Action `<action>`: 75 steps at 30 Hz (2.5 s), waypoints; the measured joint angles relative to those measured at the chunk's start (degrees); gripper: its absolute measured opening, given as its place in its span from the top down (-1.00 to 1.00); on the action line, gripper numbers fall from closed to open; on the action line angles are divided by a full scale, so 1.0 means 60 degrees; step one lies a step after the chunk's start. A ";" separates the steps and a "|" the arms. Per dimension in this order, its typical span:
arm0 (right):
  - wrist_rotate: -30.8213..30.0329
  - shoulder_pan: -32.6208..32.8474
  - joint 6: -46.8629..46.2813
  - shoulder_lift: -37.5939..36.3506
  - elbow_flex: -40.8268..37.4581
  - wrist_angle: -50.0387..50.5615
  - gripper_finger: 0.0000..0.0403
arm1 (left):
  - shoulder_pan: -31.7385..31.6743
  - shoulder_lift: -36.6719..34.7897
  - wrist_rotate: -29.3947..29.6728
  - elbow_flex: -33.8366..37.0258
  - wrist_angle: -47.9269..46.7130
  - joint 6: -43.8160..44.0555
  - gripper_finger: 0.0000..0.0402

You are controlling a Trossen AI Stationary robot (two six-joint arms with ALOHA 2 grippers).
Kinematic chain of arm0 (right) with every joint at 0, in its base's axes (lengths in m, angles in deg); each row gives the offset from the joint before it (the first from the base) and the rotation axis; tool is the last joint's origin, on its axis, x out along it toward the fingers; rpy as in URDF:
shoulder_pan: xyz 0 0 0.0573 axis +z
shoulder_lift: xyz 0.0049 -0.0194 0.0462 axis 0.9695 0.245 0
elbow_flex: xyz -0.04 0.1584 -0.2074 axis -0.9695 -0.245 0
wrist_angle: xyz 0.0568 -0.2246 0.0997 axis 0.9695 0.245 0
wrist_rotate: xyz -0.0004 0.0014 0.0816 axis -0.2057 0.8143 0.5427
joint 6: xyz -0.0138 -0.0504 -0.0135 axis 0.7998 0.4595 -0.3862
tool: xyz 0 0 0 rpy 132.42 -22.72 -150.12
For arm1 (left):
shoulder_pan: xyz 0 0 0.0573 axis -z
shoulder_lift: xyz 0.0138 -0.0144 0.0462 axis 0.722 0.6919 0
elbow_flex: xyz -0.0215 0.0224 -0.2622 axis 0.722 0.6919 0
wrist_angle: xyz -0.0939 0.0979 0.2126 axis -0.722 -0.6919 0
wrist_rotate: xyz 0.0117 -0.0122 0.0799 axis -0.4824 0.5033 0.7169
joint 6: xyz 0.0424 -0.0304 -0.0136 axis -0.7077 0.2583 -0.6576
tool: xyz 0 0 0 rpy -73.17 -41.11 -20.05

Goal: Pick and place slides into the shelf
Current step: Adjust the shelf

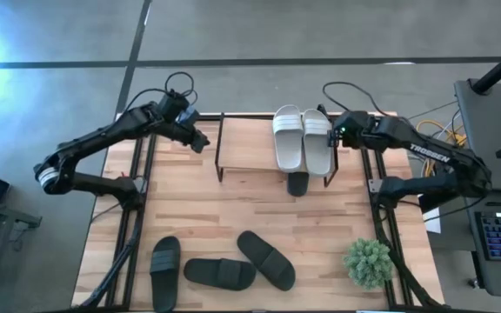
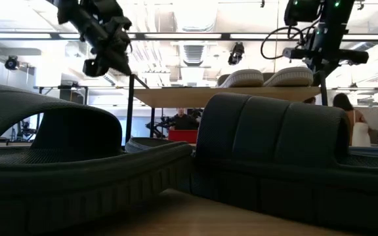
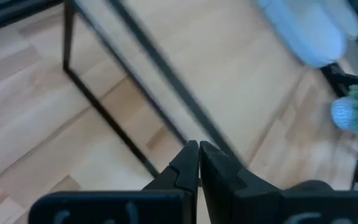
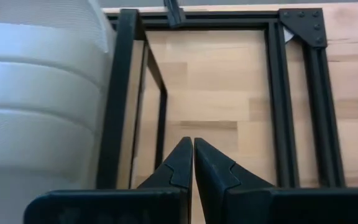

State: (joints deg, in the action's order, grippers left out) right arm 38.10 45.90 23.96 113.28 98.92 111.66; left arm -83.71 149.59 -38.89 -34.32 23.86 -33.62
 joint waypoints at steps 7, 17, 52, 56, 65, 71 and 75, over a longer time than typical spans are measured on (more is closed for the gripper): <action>0.0445 -0.0604 0.1169 0.0678 0.0109 -0.0425 0.96 | -0.0172 0.0438 0.0003 0.0373 0.0066 -0.0377 1.00; 0.0672 -0.0614 0.1786 0.1340 0.0888 -0.0976 0.96 | -0.0179 0.0800 0.0040 0.0358 -0.0119 -0.0945 1.00; 0.0880 0.0581 0.0883 0.1390 0.0965 0.0069 0.96 | -0.0161 -0.1109 0.0152 0.0366 -0.2196 -0.1007 1.00; 0.0500 0.0566 0.0660 0.0839 0.0966 0.0145 0.96 | -0.0218 -0.1525 0.1331 0.0536 -0.2052 -0.1418 1.00; 0.0911 0.0576 0.0635 0.0671 0.0968 0.0074 0.96 | -0.0110 -0.1273 0.0062 0.1875 -0.0325 -0.0914 1.00; 0.1010 0.0574 0.0652 0.0696 0.0965 0.0282 0.96 | 0.0031 -0.1401 -0.0339 0.1910 0.0266 -0.0866 1.00; 0.1010 0.0574 0.0668 0.0700 0.0965 0.0303 0.96 | 0.0230 -0.1407 -0.0913 0.2001 0.0187 -0.0662 1.00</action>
State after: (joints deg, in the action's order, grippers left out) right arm 44.16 49.34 27.97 117.48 104.71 113.48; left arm -82.33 141.14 -44.37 -22.32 24.99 -37.59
